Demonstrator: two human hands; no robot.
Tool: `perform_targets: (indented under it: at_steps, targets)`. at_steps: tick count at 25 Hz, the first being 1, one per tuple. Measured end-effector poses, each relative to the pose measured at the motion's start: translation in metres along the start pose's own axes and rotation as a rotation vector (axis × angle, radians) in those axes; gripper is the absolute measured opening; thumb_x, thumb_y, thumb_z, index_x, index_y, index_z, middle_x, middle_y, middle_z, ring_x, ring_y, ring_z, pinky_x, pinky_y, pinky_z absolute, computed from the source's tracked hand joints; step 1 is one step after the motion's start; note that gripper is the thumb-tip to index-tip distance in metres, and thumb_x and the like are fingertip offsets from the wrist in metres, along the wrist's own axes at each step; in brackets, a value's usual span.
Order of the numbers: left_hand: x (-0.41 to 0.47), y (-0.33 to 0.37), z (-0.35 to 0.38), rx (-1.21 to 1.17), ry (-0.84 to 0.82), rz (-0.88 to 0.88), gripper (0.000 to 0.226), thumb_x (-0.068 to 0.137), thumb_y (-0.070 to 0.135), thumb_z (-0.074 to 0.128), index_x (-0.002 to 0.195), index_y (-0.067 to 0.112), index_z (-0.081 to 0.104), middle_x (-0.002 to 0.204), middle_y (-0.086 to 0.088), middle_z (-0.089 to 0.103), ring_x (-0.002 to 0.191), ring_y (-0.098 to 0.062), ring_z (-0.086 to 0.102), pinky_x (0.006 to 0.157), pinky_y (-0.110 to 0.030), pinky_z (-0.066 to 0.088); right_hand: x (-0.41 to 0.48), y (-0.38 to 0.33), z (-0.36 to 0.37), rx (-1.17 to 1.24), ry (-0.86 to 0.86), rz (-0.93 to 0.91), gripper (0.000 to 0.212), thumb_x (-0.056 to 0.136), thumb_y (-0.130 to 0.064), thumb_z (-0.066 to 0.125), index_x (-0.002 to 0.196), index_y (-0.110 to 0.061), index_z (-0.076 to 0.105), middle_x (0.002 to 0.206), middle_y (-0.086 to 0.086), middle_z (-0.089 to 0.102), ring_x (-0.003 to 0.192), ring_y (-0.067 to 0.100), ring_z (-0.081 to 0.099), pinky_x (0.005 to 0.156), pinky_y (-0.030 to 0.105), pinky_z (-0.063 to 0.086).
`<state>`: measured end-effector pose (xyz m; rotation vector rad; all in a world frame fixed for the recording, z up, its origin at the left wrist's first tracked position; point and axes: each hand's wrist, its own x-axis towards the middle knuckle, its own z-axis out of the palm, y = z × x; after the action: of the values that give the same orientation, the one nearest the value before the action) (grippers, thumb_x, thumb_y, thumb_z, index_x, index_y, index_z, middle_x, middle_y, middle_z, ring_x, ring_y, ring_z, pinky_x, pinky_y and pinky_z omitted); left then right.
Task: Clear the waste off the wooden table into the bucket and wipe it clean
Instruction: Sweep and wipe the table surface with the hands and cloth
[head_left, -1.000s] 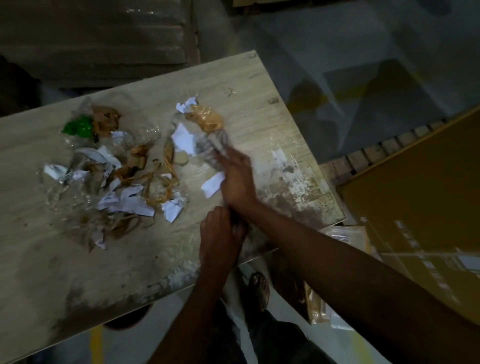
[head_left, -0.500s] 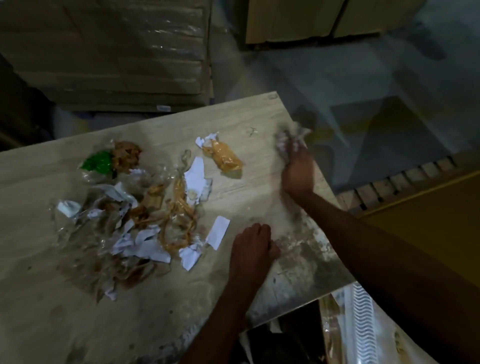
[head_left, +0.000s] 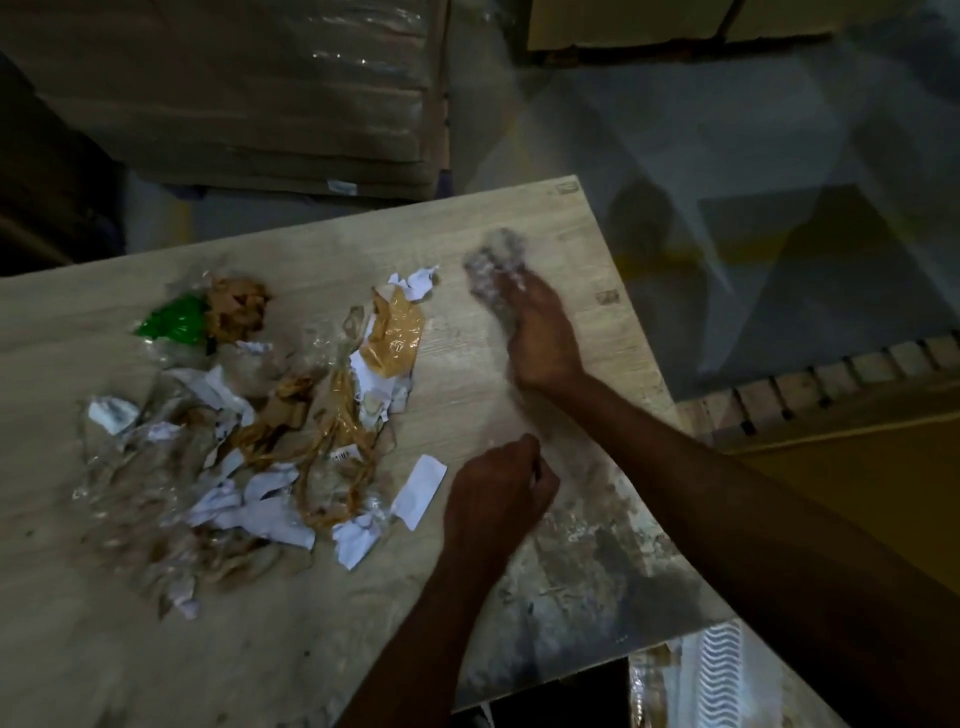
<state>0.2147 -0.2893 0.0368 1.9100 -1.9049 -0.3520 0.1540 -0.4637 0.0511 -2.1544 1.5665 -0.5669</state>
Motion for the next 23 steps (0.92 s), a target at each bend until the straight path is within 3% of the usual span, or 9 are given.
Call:
perform_targets:
  at_steps: [2,4,7,10,14,16,18,20,23]
  targets:
    - [0.001,-0.002,0.002,0.015,0.027,0.046,0.010,0.089,0.027,0.060,0.085,0.018,0.058,0.080,-0.002,0.057,0.074,-0.024,0.055,0.065,-0.039,0.042,0.006,-0.014,0.001,0.121,-0.089,-0.213,0.052,0.090,0.003,0.053,0.141,-0.007,0.060,0.146,0.019,0.057,0.134,0.023,0.051,0.119,0.019,0.027]
    - [0.001,-0.003,0.001,0.044,0.021,0.077,0.017,0.092,0.031,0.059,0.100,0.017,0.063,0.101,-0.002,0.060,0.090,-0.025,0.054,0.076,-0.040,0.044,0.026,-0.008,-0.013,0.206,0.015,-0.122,0.046,0.095,0.005,0.053,0.141,-0.001,0.057,0.145,0.024,0.057,0.134,0.018,0.051,0.118,0.019,0.031]
    - [0.005,-0.004,0.003,0.013,0.000,0.042,0.040,0.093,0.037,0.058,0.127,0.015,0.062,0.133,-0.004,0.059,0.116,-0.025,0.055,0.097,-0.043,0.045,0.089,0.019,-0.027,-0.008,0.066,0.203,0.060,0.093,0.003,0.049,0.153,-0.005,0.041,0.156,0.024,0.040,0.144,0.040,0.039,0.118,0.042,0.033]
    - [0.008,-0.007,0.008,-0.011,-0.018,-0.030,0.057,0.094,0.040,0.055,0.143,0.012,0.053,0.153,-0.006,0.048,0.139,-0.023,0.045,0.113,-0.042,0.036,0.115,-0.001,0.001,-0.023,-0.100,0.007,0.046,0.100,-0.014,0.053,0.146,-0.011,0.053,0.148,0.021,0.053,0.136,0.040,0.050,0.116,0.054,0.040]
    - [0.009,-0.004,0.003,-0.046,-0.023,-0.016,0.057,0.092,0.036,0.058,0.141,0.008,0.055,0.151,-0.009,0.050,0.143,-0.024,0.042,0.114,-0.040,0.034,0.083,-0.036,0.054,0.066,-0.219,-0.455,0.042,0.098,-0.017,0.059,0.140,-0.019,0.062,0.142,0.012,0.062,0.129,0.030,0.057,0.115,0.044,0.044]
    - [0.013,-0.005,0.001,-0.048,-0.032,-0.010,0.057,0.092,0.037,0.057,0.140,0.007,0.056,0.150,-0.009,0.050,0.143,-0.024,0.041,0.114,-0.039,0.033,0.092,-0.041,0.048,0.161,-0.081,-0.309,0.037,0.096,-0.020,0.056,0.131,-0.013,0.068,0.132,0.013,0.068,0.121,0.032,0.063,0.108,0.050,0.048]
    - [0.011,-0.006,0.001,-0.051,-0.036,-0.009,0.057,0.092,0.038,0.055,0.141,0.009,0.055,0.150,-0.007,0.049,0.143,-0.024,0.039,0.115,-0.038,0.029,0.103,-0.034,0.046,0.087,0.038,-0.074,0.046,0.095,-0.013,0.051,0.140,-0.015,0.062,0.136,0.015,0.064,0.125,0.034,0.059,0.111,0.048,0.046]
    - [0.010,-0.008,0.000,-0.051,-0.050,0.007,0.055,0.092,0.036,0.054,0.139,0.009,0.056,0.149,-0.008,0.050,0.143,-0.025,0.039,0.115,-0.038,0.027,0.097,-0.045,0.051,-0.017,-0.005,-0.161,0.059,0.092,-0.002,0.055,0.147,-0.021,0.055,0.143,0.014,0.060,0.129,0.033,0.055,0.111,0.034,0.041]
    - [0.008,-0.010,0.001,-0.126,-0.046,0.045,0.040,0.091,0.028,0.058,0.123,0.005,0.064,0.126,-0.013,0.062,0.126,-0.031,0.051,0.109,-0.040,0.035,0.056,-0.087,0.067,0.056,-0.157,-0.385,0.051,0.094,-0.019,0.064,0.145,-0.026,0.058,0.146,0.008,0.059,0.129,0.031,0.056,0.109,0.033,0.044]
